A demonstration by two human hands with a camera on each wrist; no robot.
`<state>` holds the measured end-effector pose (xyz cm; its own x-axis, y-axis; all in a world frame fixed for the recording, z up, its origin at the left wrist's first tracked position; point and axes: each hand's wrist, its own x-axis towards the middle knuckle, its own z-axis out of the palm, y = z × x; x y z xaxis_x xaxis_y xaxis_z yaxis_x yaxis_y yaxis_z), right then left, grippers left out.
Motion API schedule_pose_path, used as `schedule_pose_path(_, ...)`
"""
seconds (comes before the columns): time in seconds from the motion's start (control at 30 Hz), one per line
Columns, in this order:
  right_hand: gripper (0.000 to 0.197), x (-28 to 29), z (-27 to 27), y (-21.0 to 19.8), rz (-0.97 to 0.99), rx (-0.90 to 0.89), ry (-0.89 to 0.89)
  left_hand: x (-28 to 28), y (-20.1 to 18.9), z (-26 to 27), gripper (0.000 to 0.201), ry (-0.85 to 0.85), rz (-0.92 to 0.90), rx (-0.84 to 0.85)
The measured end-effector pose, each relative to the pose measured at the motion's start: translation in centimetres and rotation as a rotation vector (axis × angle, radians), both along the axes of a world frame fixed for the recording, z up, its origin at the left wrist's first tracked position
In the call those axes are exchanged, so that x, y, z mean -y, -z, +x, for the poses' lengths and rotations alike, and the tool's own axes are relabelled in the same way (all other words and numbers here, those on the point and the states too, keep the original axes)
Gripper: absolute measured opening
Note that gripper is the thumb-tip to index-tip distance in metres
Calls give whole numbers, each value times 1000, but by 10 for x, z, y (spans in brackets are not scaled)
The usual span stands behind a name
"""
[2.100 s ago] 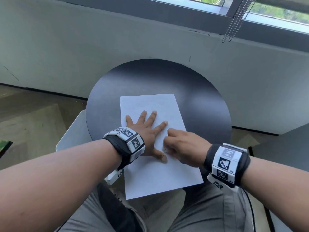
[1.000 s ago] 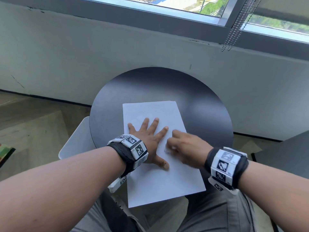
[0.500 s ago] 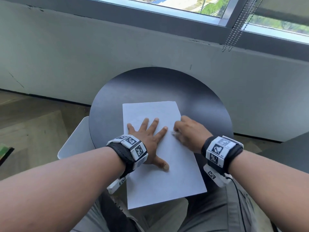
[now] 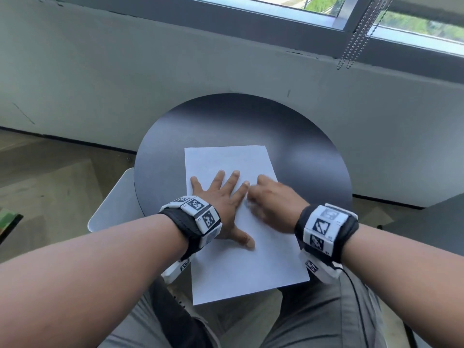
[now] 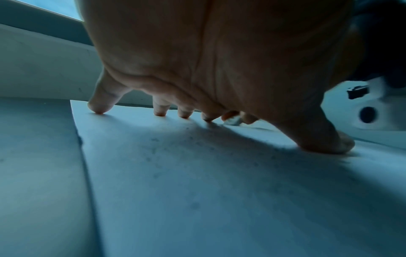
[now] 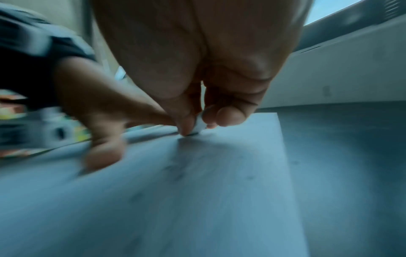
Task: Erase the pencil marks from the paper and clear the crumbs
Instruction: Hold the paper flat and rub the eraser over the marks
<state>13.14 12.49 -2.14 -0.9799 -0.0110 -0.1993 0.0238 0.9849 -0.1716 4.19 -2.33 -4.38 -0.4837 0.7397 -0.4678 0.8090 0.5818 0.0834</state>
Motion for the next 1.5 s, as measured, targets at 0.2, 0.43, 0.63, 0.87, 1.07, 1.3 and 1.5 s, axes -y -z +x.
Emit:
schedule_pose_path(0.2,22,-20,-8,0,24,9,38,-1,-2,1,145,1,-7,-8)
schedule_pose_path(0.43,11,-6,26,1,-31,88,-213,-2,-4,1,145,2,-22,9)
schedule_pose_path(0.63,21,-29,7,-2,59,-27,151,-3,-5,2,143,-5,-29,0)
schedule_pose_path(0.87,15,-10,25,-5,65,51,-97,-3,-5,2,141,-8,-29,20)
schedule_pose_path(1.07,25,-36,13,0,61,17,194,15,-5,-4,142,15,-12,27)
schedule_pose_path(1.3,22,7,22,-6,128,57,151,35,3,-10,142,28,-8,11)
schedule_pose_path(1.5,13,27,34,-6,38,124,-147,35,5,-11,142,35,-11,5)
